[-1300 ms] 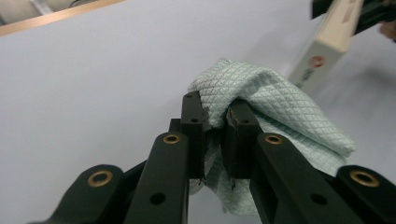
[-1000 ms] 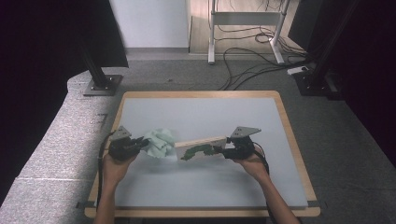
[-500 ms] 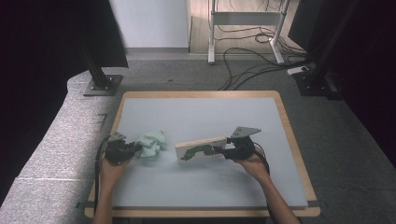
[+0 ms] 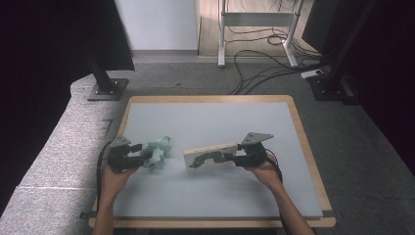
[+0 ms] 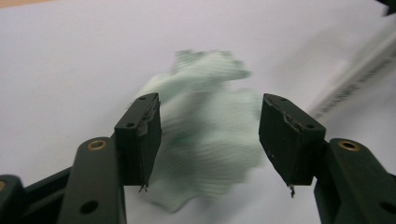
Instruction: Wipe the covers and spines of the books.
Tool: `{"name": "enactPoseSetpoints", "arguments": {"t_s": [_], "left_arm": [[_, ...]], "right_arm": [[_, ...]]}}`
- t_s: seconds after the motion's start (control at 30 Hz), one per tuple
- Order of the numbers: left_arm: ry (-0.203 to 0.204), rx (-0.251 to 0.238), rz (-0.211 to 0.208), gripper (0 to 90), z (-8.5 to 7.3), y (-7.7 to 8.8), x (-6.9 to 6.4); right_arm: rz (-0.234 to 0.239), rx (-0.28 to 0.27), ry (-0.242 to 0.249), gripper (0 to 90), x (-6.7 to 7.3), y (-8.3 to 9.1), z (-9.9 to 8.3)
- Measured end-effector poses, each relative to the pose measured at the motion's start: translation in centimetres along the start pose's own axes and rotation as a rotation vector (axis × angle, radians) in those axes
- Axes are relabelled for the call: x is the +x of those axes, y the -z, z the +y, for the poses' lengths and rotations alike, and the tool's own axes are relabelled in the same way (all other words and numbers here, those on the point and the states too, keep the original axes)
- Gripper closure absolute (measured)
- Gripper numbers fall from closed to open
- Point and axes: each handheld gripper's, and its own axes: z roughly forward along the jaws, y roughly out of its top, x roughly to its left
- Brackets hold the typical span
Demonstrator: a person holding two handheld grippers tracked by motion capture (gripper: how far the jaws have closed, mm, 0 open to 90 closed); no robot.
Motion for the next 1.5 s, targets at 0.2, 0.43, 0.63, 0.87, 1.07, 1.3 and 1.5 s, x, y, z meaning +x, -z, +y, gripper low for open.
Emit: {"name": "enactPoseSetpoints", "arguments": {"t_s": [0.2, 0.43, 0.63, 0.87, 1.07, 1.3, 1.5], "left_arm": [[-0.074, 0.012, -0.106, 37.3, 1.3, -0.7, -2.5], [-0.139, 0.042, -0.188, 37.3, 2.2, -3.0, -5.2], [-0.166, 0.056, -0.238, 41.8, 2.7, -4.9, -6.7], [-0.181, 0.033, -0.277, 49.6, 3.2, -5.6, -7.8], [-0.196, 0.045, -0.292, 55.8, 3.1, -5.7, -8.3], [-0.222, 0.054, -0.315, 57.7, 2.8, -5.8, -9.5], [-0.239, 0.067, -0.297, 55.8, 2.5, -5.5, -10.6]], "right_arm": [[0.000, 0.004, -0.001, 46.5, 0.0, 0.0, 0.0], [0.004, 0.002, -0.005, 46.5, 0.0, 0.2, 0.1], [0.011, -0.003, -0.011, 46.7, 0.0, 0.3, 0.0], [0.015, -0.008, -0.012, 47.5, -0.1, 0.7, 0.0], [0.019, -0.015, -0.012, 50.4, 0.0, 1.4, 0.0], [0.036, -0.010, -0.018, 50.8, 0.4, 2.3, -0.4], [0.019, 0.011, -0.021, 47.7, 0.9, 3.3, -0.8]]}}
